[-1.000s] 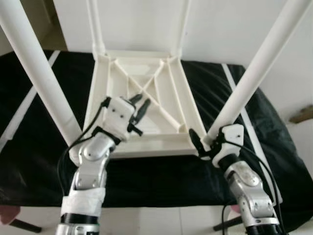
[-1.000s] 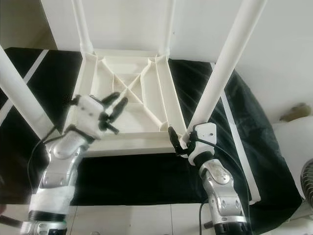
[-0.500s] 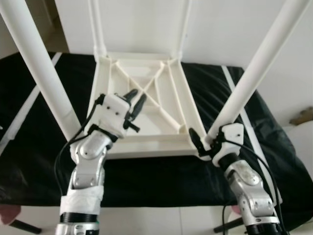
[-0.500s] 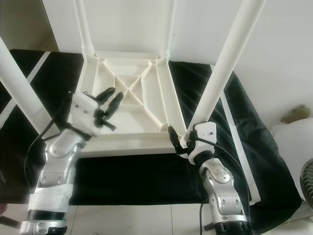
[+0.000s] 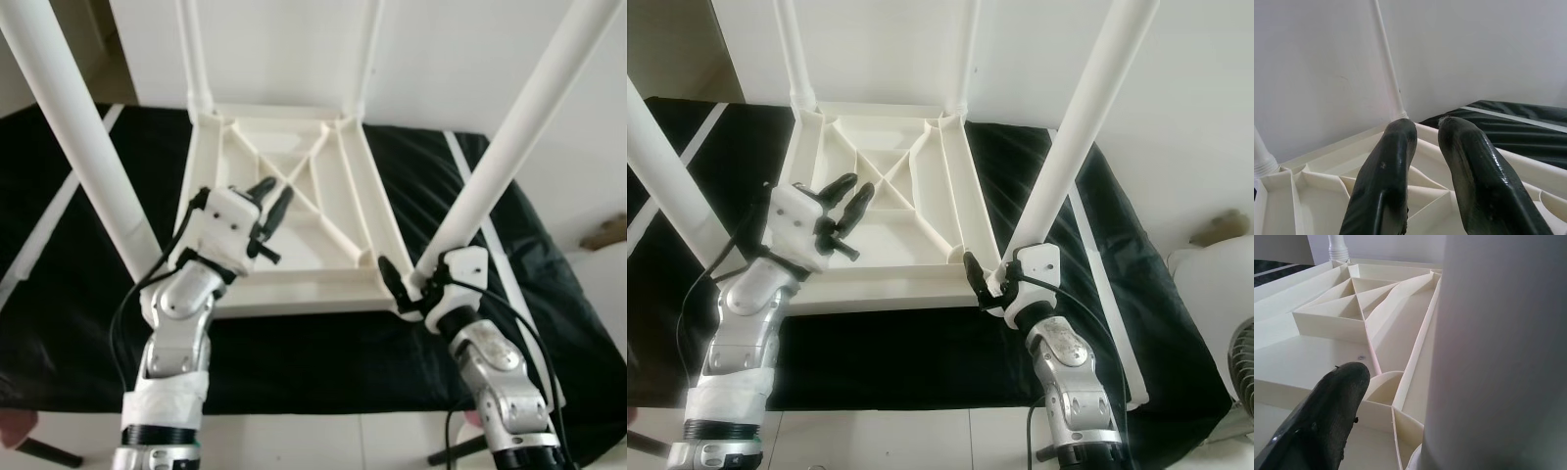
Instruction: Building children table
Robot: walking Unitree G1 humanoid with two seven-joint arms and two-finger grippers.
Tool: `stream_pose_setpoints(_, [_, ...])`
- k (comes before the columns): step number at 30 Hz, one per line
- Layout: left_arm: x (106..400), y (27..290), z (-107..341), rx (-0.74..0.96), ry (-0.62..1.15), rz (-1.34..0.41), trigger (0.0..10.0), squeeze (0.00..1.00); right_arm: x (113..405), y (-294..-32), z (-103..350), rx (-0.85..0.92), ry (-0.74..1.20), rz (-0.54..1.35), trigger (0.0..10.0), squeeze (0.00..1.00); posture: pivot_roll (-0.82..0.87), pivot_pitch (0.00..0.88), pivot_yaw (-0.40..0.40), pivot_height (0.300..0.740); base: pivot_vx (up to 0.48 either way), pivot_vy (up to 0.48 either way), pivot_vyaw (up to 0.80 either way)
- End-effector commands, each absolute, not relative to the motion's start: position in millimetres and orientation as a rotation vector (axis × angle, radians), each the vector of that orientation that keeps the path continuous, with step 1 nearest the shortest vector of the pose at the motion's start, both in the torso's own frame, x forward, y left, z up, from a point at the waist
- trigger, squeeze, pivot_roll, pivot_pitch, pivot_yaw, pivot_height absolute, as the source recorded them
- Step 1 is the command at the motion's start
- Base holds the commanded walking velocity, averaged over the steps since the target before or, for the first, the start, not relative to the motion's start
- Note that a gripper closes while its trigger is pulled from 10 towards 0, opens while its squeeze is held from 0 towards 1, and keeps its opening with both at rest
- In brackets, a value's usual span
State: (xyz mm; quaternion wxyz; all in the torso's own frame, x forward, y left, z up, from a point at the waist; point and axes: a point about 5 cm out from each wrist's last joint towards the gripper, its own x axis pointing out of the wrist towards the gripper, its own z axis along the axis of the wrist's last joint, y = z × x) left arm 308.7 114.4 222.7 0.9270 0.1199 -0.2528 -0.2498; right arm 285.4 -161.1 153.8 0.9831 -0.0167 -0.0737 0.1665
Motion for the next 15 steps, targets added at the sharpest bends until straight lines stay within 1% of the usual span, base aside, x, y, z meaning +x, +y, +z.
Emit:
stream_pose_setpoints(1, [311.3, 117.8, 226.0, 0.202, -0.544, -0.371, 10.0, 1.0, 284.7, -161.7, 149.3, -0.037, -0.135, 0.338, 10.0, 0.0, -0.09, 0.086, -0.059, 0.74, 0.0, 0.0, 0.0])
stream_pose_setpoints(15, [310.2, 116.2, 223.9, 0.209, -0.538, -0.389, 10.0, 1.0, 281.9, -161.2, 146.5, -0.045, -0.128, 0.338, 10.0, 0.0, -0.1, 0.087, -0.058, 0.74, 0.0, 0.0, 0.0])
